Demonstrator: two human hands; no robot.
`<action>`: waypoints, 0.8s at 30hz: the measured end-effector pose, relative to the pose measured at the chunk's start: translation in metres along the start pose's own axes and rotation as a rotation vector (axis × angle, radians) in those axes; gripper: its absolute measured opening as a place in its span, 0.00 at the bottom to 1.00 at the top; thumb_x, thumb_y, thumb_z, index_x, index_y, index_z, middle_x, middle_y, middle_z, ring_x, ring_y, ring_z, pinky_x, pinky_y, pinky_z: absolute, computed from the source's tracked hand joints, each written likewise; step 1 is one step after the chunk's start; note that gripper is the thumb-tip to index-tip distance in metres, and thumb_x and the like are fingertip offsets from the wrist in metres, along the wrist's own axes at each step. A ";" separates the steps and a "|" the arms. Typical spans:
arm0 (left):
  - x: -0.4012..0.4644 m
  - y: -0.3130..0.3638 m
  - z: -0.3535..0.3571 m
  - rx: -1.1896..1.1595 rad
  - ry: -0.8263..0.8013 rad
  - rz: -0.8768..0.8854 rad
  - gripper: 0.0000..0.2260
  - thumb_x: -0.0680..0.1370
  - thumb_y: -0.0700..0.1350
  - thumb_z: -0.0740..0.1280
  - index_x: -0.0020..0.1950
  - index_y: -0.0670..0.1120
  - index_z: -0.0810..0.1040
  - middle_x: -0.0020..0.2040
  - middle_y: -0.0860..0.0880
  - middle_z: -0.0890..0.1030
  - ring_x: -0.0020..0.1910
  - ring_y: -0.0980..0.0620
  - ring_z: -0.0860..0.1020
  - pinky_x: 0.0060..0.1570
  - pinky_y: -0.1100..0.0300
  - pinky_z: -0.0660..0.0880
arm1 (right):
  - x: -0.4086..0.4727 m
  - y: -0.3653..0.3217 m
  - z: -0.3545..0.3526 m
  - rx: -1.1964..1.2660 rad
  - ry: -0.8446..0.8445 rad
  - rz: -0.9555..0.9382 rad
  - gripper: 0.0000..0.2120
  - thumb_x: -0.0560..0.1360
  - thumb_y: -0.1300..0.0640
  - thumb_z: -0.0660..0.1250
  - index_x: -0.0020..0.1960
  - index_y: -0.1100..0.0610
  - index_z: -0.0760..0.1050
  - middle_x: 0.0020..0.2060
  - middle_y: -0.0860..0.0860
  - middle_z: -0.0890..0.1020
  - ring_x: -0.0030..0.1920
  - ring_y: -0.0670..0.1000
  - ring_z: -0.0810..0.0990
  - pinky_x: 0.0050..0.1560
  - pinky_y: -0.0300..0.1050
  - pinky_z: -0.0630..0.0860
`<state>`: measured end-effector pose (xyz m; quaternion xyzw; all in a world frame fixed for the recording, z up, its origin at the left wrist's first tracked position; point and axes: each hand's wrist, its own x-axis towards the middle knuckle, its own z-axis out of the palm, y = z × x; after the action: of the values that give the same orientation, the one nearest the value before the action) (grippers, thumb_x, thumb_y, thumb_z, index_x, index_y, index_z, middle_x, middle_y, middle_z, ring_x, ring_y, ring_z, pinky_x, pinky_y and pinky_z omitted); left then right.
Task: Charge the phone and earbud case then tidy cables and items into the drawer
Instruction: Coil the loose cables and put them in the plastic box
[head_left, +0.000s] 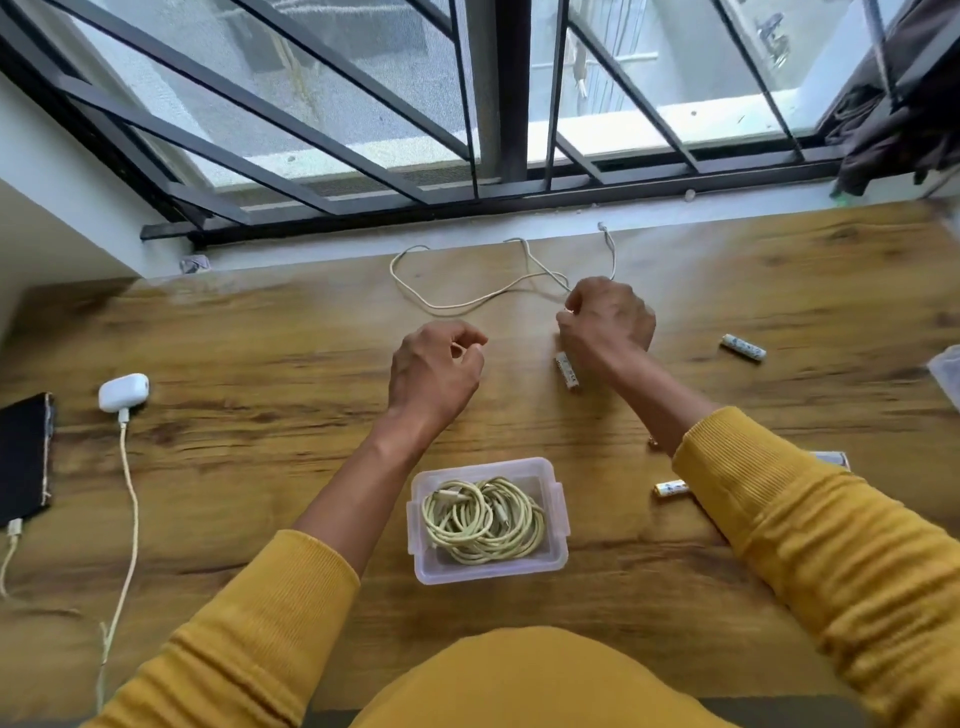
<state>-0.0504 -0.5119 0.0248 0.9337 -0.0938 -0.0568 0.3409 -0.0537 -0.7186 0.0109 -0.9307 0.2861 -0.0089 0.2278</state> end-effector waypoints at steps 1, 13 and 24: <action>0.002 0.000 0.002 -0.005 -0.003 -0.003 0.07 0.79 0.46 0.71 0.53 0.53 0.88 0.50 0.54 0.88 0.47 0.55 0.85 0.56 0.56 0.81 | 0.005 -0.001 0.002 -0.035 0.000 0.012 0.08 0.74 0.52 0.72 0.52 0.52 0.84 0.47 0.54 0.87 0.51 0.58 0.85 0.53 0.49 0.77; 0.009 0.011 0.000 -0.093 0.025 0.061 0.09 0.79 0.46 0.70 0.56 0.54 0.87 0.54 0.57 0.87 0.50 0.58 0.84 0.55 0.51 0.83 | 0.008 -0.012 -0.012 0.193 -0.041 0.021 0.08 0.70 0.53 0.72 0.47 0.52 0.87 0.42 0.51 0.87 0.45 0.55 0.84 0.48 0.48 0.82; -0.014 0.022 -0.035 -0.121 0.240 0.355 0.22 0.82 0.43 0.70 0.76 0.53 0.73 0.75 0.50 0.72 0.53 0.57 0.79 0.46 0.65 0.79 | -0.071 -0.036 -0.068 1.006 -0.418 -0.214 0.05 0.79 0.67 0.71 0.53 0.68 0.81 0.44 0.64 0.87 0.36 0.45 0.84 0.36 0.33 0.75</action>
<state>-0.0615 -0.5036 0.0663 0.8804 -0.2116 0.1102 0.4098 -0.1035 -0.6823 0.0951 -0.7131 0.0994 0.0173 0.6937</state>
